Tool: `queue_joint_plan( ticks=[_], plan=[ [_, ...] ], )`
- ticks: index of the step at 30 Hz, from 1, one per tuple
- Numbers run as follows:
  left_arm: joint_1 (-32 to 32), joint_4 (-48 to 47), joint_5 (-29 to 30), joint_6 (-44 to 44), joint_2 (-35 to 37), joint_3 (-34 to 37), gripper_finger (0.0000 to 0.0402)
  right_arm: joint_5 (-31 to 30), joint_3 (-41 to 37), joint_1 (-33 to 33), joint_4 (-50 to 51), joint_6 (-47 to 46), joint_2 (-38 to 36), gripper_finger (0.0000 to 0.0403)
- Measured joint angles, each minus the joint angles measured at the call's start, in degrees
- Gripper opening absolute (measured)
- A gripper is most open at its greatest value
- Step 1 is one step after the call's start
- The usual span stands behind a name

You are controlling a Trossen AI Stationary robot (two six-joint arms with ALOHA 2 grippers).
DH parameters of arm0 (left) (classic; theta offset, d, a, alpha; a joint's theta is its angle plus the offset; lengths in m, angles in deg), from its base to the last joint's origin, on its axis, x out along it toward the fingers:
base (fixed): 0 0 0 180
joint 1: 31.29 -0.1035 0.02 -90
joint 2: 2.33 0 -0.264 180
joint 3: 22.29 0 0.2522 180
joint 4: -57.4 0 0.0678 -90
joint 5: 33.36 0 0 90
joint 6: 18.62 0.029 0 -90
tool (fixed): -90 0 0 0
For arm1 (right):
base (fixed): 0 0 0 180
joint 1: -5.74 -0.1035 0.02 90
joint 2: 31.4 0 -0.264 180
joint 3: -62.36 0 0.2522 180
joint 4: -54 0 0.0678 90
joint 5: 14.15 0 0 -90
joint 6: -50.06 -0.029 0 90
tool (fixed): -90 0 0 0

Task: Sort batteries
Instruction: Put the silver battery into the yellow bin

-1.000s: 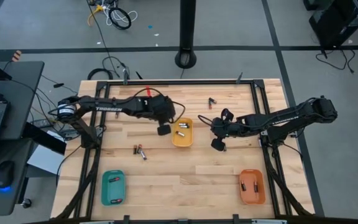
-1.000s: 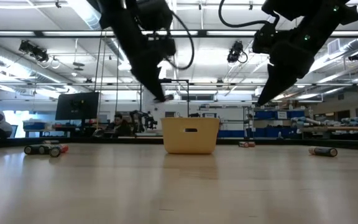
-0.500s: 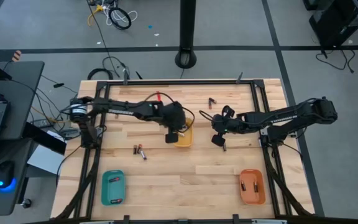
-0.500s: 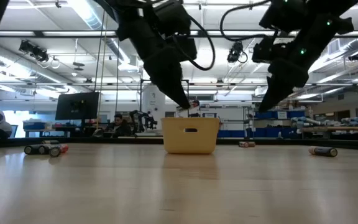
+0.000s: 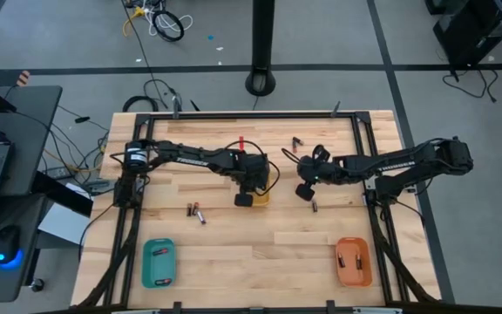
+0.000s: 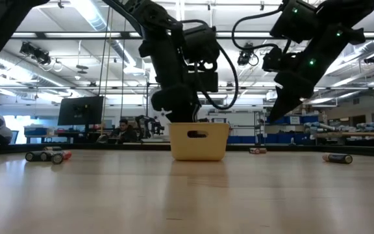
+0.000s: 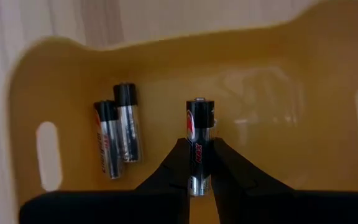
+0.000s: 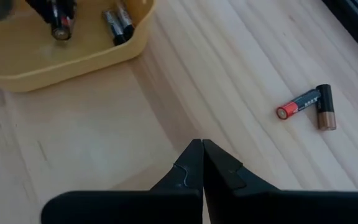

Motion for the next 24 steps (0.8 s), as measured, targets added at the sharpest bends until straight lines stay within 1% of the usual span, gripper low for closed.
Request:
queue_joint_plan(
  ticks=[5,19,24],
  plan=[
    [0.00,0.44,1.91,1.56,0.15,0.13,0.0042,0.00,-0.02,1.29,-0.50,0.20,0.00,0.0009],
    [-0.31,1.07,2.12,1.67,-2.46,0.15,0.0046,0.02,-0.04,3.82,-1.63,2.04,0.00,0.0009],
    [-0.26,0.01,3.67,1.65,-2.47,-0.58,0.0066,0.04,-0.04,5.70,-2.46,2.99,-0.02,0.0012]
  ],
)
